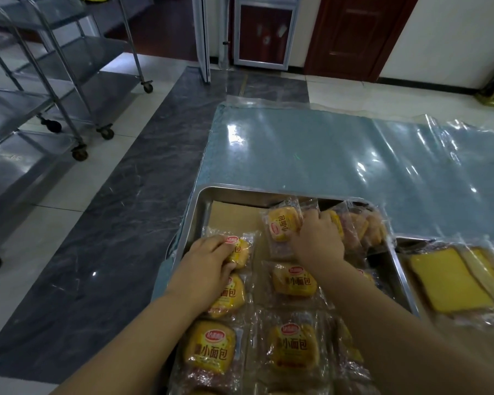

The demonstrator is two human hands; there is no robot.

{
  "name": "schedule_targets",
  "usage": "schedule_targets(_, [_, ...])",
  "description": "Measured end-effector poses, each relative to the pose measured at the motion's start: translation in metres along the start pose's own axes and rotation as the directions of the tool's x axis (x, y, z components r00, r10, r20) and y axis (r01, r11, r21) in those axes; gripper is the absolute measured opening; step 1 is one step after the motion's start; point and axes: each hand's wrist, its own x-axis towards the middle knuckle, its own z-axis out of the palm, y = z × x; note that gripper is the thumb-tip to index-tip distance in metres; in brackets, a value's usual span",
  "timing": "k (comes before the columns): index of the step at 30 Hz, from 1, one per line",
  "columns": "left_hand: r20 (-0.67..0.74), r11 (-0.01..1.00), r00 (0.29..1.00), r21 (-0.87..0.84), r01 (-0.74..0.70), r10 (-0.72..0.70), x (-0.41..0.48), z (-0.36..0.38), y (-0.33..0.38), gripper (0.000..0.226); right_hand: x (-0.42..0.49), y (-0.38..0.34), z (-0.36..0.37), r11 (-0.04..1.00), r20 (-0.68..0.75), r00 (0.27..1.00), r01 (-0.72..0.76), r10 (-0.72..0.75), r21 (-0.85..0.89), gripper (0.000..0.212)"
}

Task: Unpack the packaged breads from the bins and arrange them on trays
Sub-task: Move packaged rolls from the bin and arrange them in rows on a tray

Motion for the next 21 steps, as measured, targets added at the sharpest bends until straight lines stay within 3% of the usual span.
schedule_targets(6, [0.035,0.996,0.997,-0.055,0.067,-0.065,0.003,-0.008,0.003,0.046,0.008,0.000,-0.004,0.987,0.138,0.990,-0.053,0.032,0.154,0.019])
schedule_targets(11, [-0.020,0.969,0.988,-0.197,0.146,-0.153,0.011,-0.016,0.015,0.043,0.005,-0.005,-0.016,0.856,0.078,0.996,-0.076,0.041,0.512,0.014])
schedule_targets(16, [0.106,0.769,0.951,-0.566,0.298,-0.291,0.031,-0.023,0.043,0.043,-0.008,-0.020,-0.022,0.703,0.093,0.996,-0.054,-0.017,0.709,0.019])
schedule_targets(19, [0.107,0.588,0.909,-0.731,0.347,-0.403,0.044,-0.026,0.047,0.022,-0.014,-0.023,-0.017,0.729,0.130,0.987,-0.017,-0.099,0.684,0.023])
schedule_targets(21, [0.063,0.591,0.908,-0.740,0.321,-0.415,0.054,-0.031,0.039,0.022,-0.014,-0.017,-0.015,0.756,0.134,0.984,-0.001,-0.115,0.654,0.023])
